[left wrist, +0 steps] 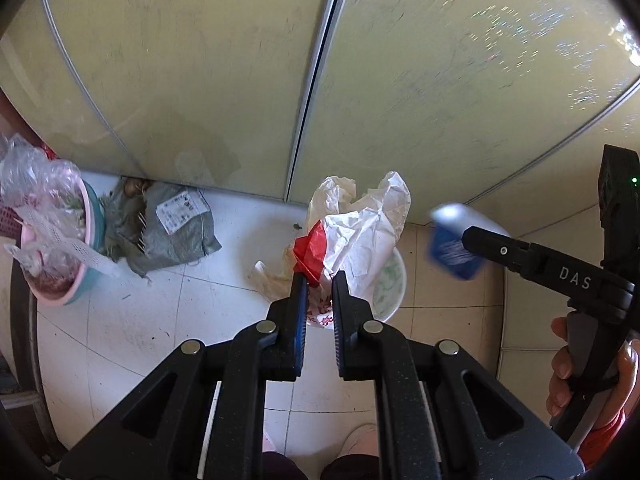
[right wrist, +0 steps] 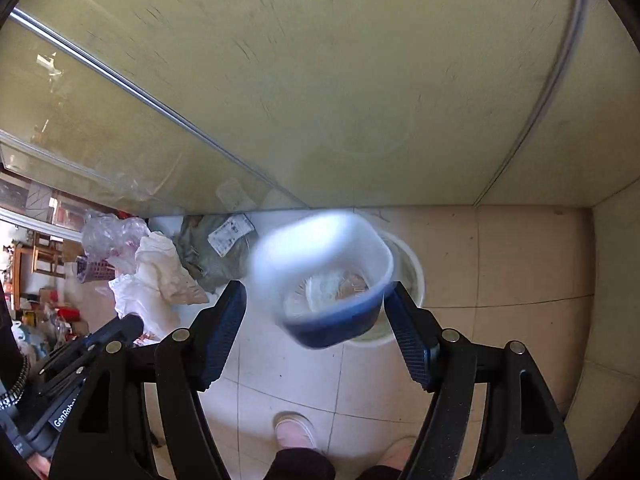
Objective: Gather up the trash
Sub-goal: 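Lower both tools over the floor bin and release cup and tissue into it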
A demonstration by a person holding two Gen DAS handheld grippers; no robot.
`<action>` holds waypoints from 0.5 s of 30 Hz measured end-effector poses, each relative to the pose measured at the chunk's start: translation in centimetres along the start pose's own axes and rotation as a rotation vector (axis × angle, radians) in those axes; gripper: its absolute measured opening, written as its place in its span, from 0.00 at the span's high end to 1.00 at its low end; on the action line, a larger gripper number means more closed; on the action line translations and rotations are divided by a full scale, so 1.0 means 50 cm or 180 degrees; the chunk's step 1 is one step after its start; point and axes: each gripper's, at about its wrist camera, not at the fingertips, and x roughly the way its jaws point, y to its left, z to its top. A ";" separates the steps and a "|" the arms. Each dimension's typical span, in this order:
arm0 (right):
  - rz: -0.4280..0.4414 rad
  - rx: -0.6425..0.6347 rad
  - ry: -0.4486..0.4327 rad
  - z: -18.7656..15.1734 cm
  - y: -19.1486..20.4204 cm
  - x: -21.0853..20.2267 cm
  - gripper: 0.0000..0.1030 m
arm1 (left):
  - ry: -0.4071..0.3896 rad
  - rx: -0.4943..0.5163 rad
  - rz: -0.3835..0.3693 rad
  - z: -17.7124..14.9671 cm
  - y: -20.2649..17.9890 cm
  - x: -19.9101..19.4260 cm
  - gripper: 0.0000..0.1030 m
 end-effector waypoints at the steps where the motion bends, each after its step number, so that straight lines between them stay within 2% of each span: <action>1: -0.0006 0.0004 0.0033 -0.002 -0.001 0.006 0.34 | 0.0011 0.0002 0.0004 0.001 -0.001 0.007 0.90; 9: -0.0164 -0.0032 0.0073 -0.009 -0.008 -0.025 0.34 | 0.0113 0.0121 -0.0119 0.014 -0.062 0.050 0.87; 10: -0.0172 -0.0016 0.0057 -0.011 -0.009 -0.035 0.34 | 0.0132 0.0139 -0.0120 0.017 -0.074 0.055 0.84; 12: -0.0169 0.0012 0.0028 -0.011 -0.013 -0.056 0.34 | 0.0201 0.0201 -0.0108 0.021 -0.097 0.065 0.71; 13: -0.0176 0.0027 0.0008 -0.008 -0.030 -0.070 0.34 | 0.0240 0.0229 -0.0089 0.022 -0.106 0.068 0.59; 14: -0.0187 0.0040 -0.0016 -0.007 -0.038 -0.086 0.34 | 0.0250 0.0251 -0.0078 0.023 -0.111 0.068 0.55; 15: -0.0198 0.0052 -0.0041 -0.008 -0.037 -0.100 0.34 | 0.0249 0.0272 -0.0073 0.023 -0.118 0.064 0.55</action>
